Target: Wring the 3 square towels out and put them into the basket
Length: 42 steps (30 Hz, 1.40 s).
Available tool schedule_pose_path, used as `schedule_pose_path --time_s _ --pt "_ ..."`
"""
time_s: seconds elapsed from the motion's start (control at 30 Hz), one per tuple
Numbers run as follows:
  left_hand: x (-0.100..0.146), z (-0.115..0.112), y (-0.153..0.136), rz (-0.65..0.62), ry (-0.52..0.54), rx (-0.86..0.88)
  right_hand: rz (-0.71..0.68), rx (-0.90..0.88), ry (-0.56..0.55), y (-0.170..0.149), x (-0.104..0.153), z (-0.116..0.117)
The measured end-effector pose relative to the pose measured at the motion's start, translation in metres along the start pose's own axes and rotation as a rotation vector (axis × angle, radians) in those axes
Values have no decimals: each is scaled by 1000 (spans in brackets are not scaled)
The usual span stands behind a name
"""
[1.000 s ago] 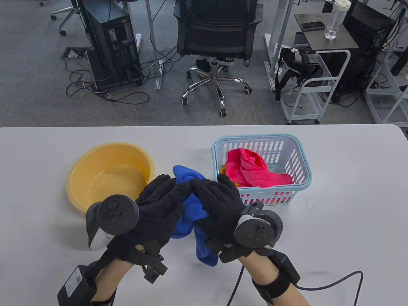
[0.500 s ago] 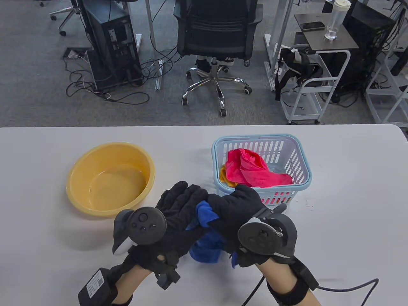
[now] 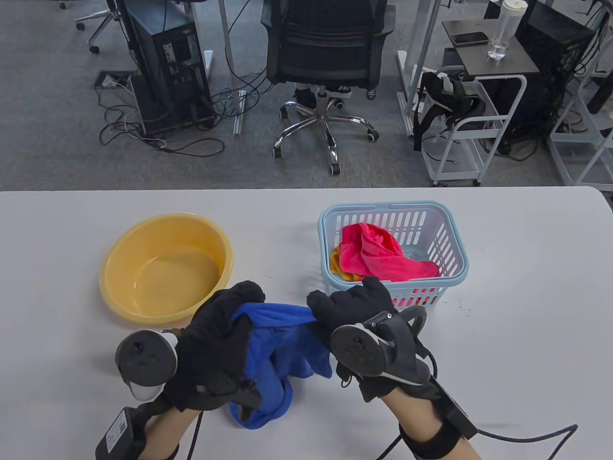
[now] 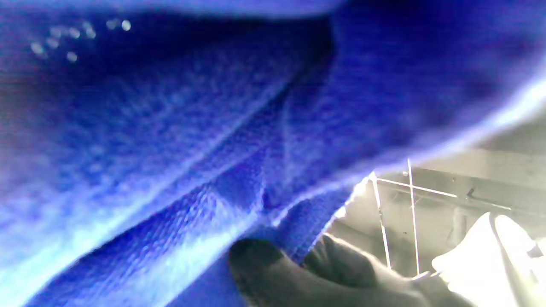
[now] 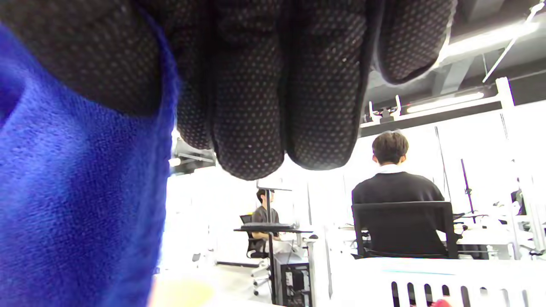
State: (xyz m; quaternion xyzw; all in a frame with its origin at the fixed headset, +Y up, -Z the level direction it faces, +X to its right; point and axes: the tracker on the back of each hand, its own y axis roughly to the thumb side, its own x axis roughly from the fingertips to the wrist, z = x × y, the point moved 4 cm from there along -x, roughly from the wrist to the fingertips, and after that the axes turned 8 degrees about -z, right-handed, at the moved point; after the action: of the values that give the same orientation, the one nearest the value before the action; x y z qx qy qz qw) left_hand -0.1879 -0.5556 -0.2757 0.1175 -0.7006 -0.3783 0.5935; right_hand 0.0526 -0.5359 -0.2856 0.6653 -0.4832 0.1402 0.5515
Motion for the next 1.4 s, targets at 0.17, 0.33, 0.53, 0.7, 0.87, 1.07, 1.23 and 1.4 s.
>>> schedule_pose_path --time_s 0.17,0.33,0.53,0.7,0.87,1.07,1.23,1.4 --pt "-1 -13 -8 -13 -153 -270 -53 -412 -151 -25 3 -11" --pt "4 -41 -7 18 -313 -364 -67 -774 -218 -33 0 -2" --pt "7 -34 -10 89 -176 -490 -115 -809 -228 -23 2 -8" --pt "4 -15 -25 119 -94 -379 -93 -826 -266 -33 6 -19" --pt "2 -10 -42 163 -58 -8 -79 -780 -235 -38 7 -23" --pt "1 -7 -33 86 -80 85 -93 -360 -104 -36 9 -32" --pt "3 9 11 -75 44 -328 -26 23 288 -27 7 -6" --pt "8 21 34 -134 96 -474 80 54 301 -49 8 -4"
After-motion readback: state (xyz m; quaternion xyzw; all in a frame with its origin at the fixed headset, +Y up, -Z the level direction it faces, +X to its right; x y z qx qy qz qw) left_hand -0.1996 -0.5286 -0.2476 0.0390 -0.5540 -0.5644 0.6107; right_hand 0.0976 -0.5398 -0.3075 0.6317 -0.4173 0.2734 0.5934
